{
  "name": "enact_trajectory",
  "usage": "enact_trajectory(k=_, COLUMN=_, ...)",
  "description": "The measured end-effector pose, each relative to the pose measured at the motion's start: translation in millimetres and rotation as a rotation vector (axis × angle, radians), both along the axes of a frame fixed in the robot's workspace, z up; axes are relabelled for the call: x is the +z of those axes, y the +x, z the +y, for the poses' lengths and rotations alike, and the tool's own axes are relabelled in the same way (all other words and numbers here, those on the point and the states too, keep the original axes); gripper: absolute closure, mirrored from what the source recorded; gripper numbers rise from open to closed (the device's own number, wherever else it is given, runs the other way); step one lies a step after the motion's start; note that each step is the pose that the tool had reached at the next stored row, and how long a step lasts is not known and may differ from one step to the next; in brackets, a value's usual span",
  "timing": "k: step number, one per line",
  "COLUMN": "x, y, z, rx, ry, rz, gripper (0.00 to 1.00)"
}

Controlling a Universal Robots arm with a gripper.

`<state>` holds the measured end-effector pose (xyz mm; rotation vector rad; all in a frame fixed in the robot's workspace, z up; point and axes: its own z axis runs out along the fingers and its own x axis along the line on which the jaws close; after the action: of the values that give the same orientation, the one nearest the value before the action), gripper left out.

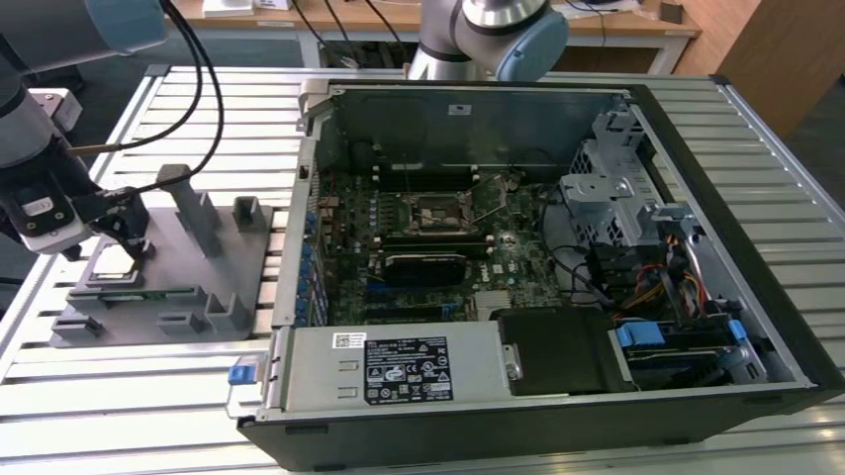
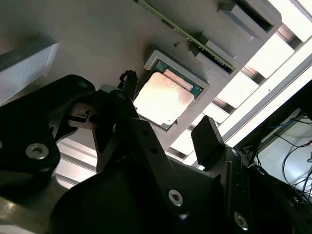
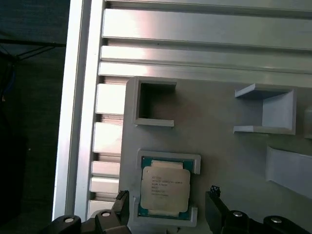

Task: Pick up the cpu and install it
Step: 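Pick up the cpu and move it towards the insertion slot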

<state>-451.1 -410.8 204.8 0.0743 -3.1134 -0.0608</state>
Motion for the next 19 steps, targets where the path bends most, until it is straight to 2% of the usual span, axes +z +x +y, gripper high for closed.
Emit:
enact_trajectory(k=6, x=-6.9, y=0.0, z=5.2, rx=-0.018, ry=-0.0001, rz=0.0001, gripper=0.28)
enact_trajectory(k=11, x=-10.9, y=0.0, z=6.4, rx=-0.017, ry=-0.0001, rz=-0.0001, gripper=0.28)
enact_trajectory(k=19, x=-12.3, y=-0.4, z=6.6, rx=-0.018, ry=0.0, rz=-0.0001, gripper=0.28)
